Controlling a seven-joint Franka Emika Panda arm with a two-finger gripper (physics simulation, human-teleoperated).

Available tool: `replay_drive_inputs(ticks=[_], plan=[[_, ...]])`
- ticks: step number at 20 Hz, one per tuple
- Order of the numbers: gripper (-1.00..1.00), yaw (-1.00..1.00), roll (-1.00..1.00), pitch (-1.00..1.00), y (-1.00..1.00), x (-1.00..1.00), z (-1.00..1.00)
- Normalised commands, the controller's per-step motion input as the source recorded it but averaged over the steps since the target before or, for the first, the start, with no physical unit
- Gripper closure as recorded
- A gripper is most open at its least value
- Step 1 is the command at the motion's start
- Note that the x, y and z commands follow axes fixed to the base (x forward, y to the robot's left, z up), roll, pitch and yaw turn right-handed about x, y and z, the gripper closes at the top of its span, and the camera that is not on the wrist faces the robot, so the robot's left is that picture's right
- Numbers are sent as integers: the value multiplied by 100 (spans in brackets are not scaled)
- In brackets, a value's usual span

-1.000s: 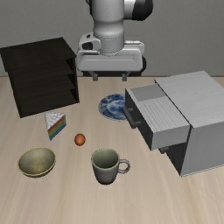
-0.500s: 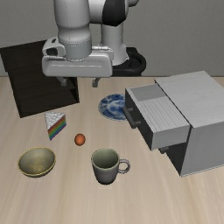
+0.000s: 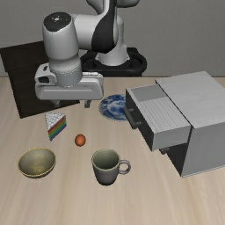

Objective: Pick up the egg and place it in the top layer of the cabinet

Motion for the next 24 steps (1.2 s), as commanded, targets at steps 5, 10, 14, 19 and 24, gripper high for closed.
replay_drive_inputs(ticks=[5, 10, 14, 19, 24], plan=[[-100, 0, 0, 0, 0, 0, -100], [-100, 0, 0, 0, 20, 0, -80], [-100, 0, 0, 0, 0, -25, -75], [100, 0, 0, 0, 0, 0, -20], [100, 0, 0, 0, 0, 0, 0]])
